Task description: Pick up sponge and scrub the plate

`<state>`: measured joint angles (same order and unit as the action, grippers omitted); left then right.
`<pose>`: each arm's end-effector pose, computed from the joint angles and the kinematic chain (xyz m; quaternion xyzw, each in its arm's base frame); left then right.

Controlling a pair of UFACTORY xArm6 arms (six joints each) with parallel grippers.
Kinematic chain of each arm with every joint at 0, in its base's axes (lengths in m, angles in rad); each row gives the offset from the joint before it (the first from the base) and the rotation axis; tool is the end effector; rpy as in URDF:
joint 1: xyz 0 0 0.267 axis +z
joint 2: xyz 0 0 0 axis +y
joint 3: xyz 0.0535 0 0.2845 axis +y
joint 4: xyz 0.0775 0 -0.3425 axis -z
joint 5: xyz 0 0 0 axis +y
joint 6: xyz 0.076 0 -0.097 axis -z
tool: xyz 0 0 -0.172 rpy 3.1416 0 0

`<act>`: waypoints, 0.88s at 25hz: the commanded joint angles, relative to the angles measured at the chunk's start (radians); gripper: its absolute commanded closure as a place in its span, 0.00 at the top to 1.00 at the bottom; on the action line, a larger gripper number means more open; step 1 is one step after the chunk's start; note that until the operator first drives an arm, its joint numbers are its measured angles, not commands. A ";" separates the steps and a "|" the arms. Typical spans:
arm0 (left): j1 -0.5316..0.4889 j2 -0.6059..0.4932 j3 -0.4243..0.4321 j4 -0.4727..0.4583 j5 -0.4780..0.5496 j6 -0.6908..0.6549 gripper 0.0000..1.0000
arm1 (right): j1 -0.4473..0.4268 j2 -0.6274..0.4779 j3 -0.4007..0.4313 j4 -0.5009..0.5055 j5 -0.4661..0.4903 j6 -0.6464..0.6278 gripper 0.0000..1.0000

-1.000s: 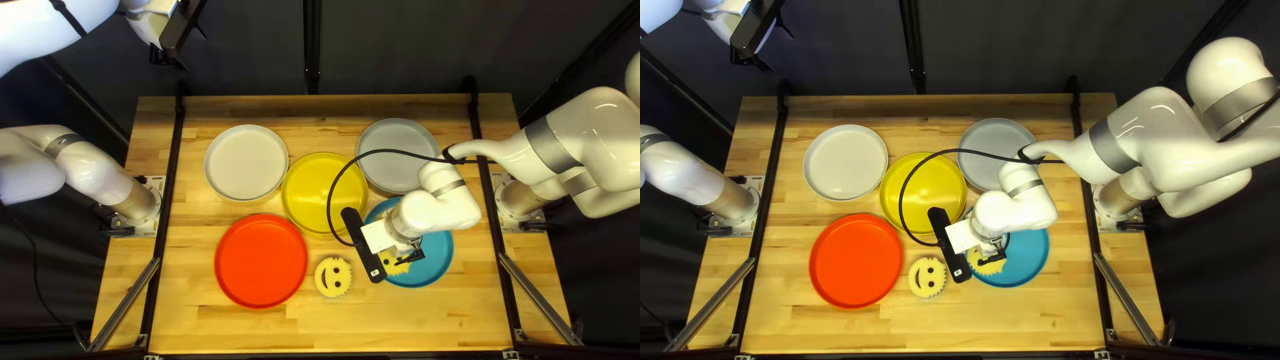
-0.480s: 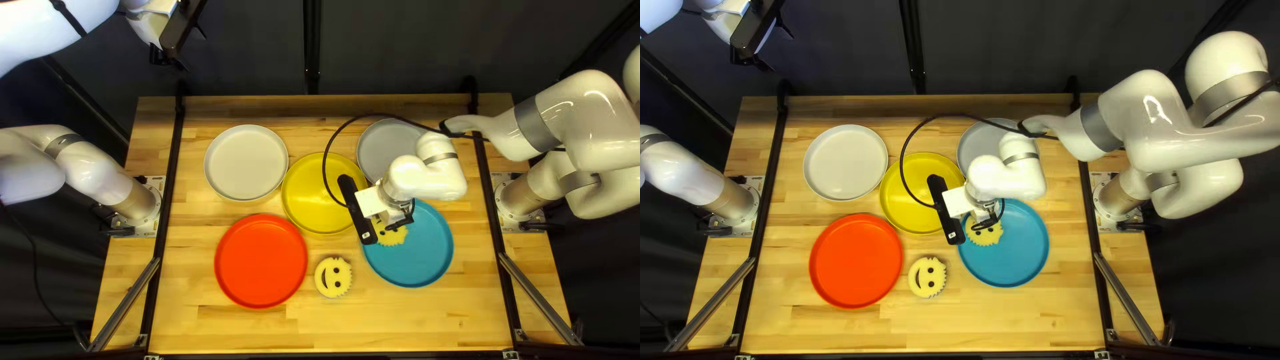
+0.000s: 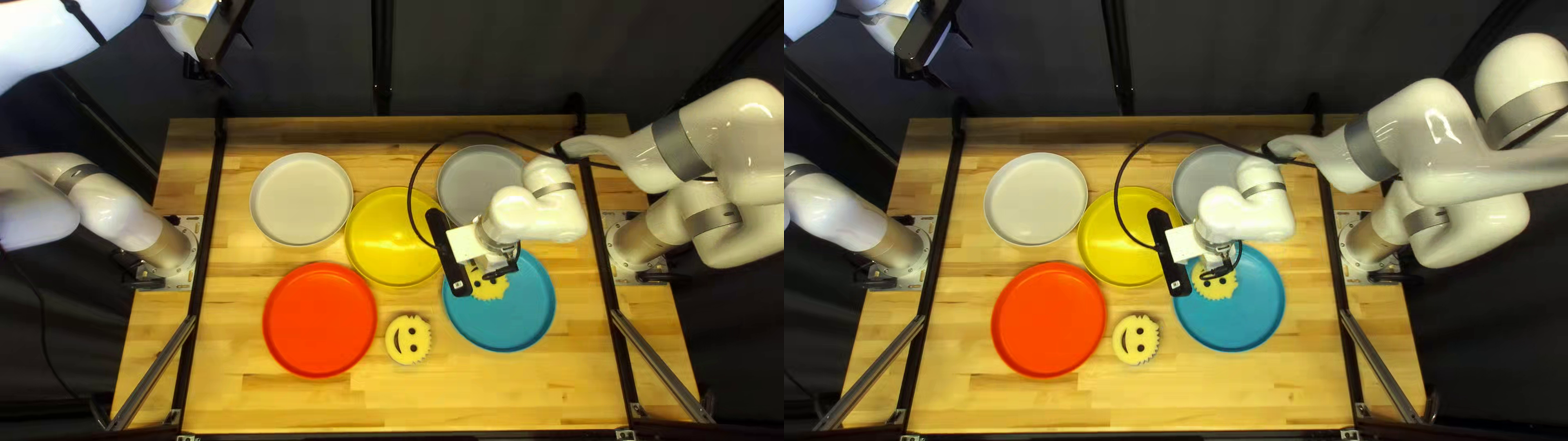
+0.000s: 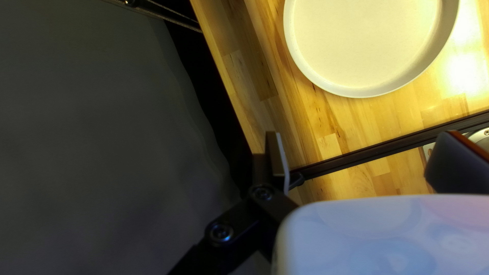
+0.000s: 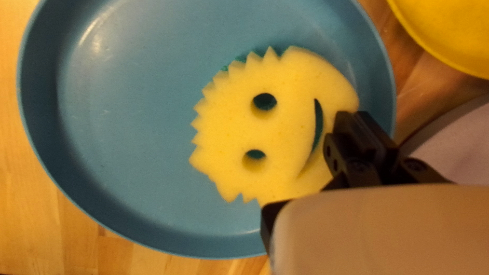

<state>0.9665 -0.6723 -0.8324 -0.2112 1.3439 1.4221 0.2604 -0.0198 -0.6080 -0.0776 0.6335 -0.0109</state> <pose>0.2298 0.2424 0.3297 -0.9691 0.2089 -0.1263 0.0359 0.3754 0.0922 0.0516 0.9858 0.1662 0.0000 0.0230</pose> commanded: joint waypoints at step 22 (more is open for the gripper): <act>0.000 0.000 0.000 0.000 0.000 0.000 1.00 | -0.114 -0.071 0.091 -0.055 -0.024 -0.053 0.00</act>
<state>0.9665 -0.6723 -0.8324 -0.2112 1.3439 1.4221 0.1573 -0.0826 -0.5235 -0.1347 0.6065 -0.0564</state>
